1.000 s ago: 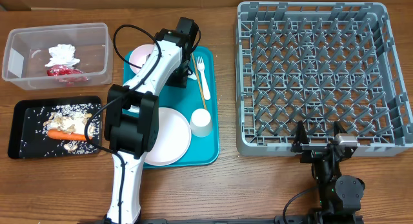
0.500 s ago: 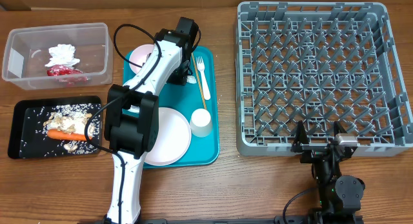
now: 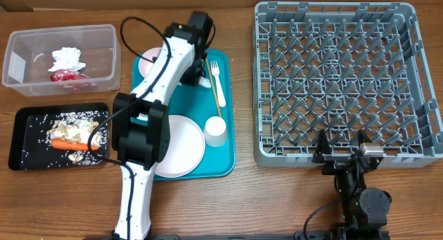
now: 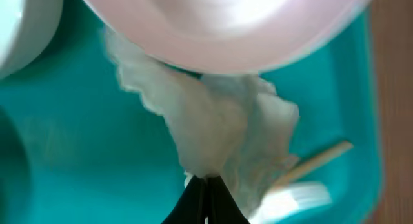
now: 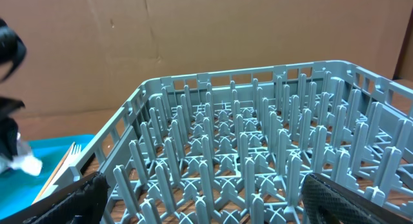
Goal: Sort waste into correct bins and load items into the dishwasher rack
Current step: 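Lower the left gripper and grasp the tissue beside the pink bowl, then carry the tissue left with the left gripper and drop it into the clear bin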
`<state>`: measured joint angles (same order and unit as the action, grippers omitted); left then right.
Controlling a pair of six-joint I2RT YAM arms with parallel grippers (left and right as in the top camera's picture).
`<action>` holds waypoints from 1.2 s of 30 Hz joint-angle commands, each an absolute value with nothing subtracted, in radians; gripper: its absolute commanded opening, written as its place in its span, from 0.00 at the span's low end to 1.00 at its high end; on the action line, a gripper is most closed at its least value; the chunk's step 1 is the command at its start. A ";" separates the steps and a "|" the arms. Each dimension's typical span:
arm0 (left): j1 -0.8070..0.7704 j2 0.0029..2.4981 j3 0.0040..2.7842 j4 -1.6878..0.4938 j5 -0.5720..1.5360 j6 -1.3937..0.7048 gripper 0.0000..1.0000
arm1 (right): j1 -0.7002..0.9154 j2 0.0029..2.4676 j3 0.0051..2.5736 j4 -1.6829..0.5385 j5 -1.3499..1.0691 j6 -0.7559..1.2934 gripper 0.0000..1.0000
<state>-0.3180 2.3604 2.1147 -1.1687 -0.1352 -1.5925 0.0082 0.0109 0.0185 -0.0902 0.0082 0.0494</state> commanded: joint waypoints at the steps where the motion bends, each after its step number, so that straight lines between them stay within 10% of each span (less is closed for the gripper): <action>1: -0.312 2.358 2.240 -1.241 -0.115 -1.539 0.04 | 0.014 0.003 0.008 -0.083 0.022 0.052 1.00; 14: -0.309 2.358 2.558 -1.418 -0.033 -1.435 0.04 | 0.014 0.003 0.008 -0.083 0.022 0.052 1.00; 31: 0.130 2.358 2.609 -1.481 -0.048 -1.345 0.05 | 0.014 0.003 0.008 -0.083 0.022 0.052 1.00; 36: 0.236 2.358 2.605 -1.481 -0.076 -1.308 0.19 | 0.014 0.003 0.008 -0.083 0.022 0.052 1.00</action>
<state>0.1978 2.3604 2.5855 -1.4776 -0.0422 -1.3556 0.0082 0.0109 0.0185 -0.0898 0.0078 0.0486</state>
